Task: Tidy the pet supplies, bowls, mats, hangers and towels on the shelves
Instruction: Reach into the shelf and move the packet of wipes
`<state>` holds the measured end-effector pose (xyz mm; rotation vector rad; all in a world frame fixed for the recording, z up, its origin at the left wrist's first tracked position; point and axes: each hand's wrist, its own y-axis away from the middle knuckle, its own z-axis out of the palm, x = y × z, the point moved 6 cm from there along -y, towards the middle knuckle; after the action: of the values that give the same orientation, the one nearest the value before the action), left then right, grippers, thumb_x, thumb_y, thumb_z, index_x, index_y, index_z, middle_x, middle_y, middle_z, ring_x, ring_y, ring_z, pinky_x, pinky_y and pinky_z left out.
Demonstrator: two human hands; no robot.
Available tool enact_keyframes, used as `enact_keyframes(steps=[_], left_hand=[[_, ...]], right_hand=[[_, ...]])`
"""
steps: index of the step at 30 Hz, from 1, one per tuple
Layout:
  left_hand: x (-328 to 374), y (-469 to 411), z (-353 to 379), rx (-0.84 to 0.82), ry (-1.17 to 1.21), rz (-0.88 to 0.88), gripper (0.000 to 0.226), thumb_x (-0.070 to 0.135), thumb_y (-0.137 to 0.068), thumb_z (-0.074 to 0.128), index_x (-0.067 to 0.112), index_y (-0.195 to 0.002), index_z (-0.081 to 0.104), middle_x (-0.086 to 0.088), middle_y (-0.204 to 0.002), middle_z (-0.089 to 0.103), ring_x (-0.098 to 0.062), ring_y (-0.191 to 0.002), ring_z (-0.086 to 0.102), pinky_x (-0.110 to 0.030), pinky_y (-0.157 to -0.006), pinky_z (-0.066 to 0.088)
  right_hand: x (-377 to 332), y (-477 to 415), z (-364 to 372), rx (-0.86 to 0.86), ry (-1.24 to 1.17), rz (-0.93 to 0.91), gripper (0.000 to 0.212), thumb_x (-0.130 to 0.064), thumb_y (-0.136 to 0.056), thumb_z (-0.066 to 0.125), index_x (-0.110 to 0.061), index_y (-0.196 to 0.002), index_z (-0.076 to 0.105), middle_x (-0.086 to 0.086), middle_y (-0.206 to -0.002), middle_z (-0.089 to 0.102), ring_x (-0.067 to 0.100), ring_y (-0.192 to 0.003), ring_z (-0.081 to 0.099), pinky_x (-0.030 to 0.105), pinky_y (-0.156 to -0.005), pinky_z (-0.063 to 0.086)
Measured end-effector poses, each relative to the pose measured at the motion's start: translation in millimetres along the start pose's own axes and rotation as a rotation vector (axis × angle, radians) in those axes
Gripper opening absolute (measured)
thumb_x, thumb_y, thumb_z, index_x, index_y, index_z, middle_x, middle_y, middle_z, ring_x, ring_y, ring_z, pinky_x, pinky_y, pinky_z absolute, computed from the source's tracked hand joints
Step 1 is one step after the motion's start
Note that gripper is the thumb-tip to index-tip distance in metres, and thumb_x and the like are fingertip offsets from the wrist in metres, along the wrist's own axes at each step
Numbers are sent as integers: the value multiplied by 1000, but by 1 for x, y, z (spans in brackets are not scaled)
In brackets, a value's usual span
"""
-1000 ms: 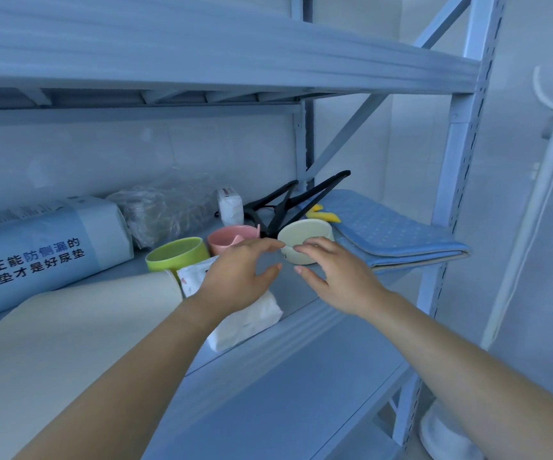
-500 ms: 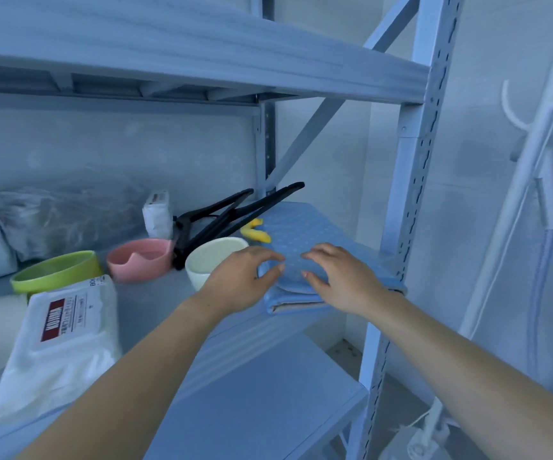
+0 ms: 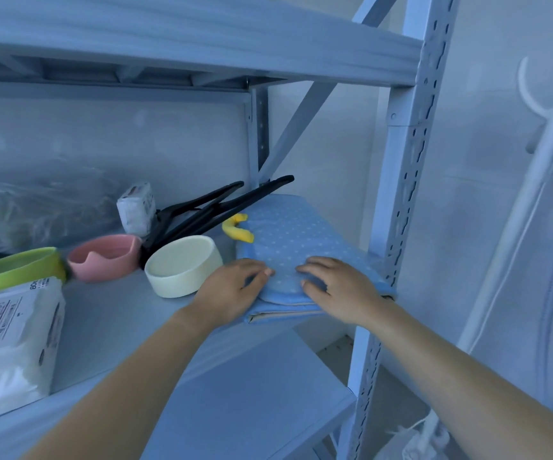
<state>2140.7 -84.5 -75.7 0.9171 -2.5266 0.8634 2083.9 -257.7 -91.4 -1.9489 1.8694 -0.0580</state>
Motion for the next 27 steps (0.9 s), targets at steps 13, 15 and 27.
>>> enact_keyframes(steps=[13, 15, 27], left_hand=[[15, 8, 10, -12, -182, -15, 28, 40, -94, 45, 29, -114, 63, 10, -108, 61, -8, -102, 54, -25, -87, 44], [15, 13, 8, -23, -198, -8, 29, 41, -94, 45, 30, -115, 62, 11, -109, 60, -8, -103, 53, -22, -86, 42], [12, 13, 0, -142, -246, -37, 35, 46, -92, 47, 35, -124, 54, 12, -133, 48, -8, -126, 40, -25, -101, 35]], right_hand=[[17, 0, -2, 84, -98, -88, 32, -35, -92, 50, -35, -123, 58, -16, -138, 46, 2, -129, 38, 23, -103, 31], [14, 2, -4, 74, -121, -100, 32, -33, -92, 51, -34, -122, 58, -16, -137, 47, 2, -129, 39, 23, -103, 31], [3, 7, 2, -79, 9, -25, 39, -43, -96, 36, -39, -135, 43, -13, -149, 32, 9, -138, 25, 40, -113, 20]])
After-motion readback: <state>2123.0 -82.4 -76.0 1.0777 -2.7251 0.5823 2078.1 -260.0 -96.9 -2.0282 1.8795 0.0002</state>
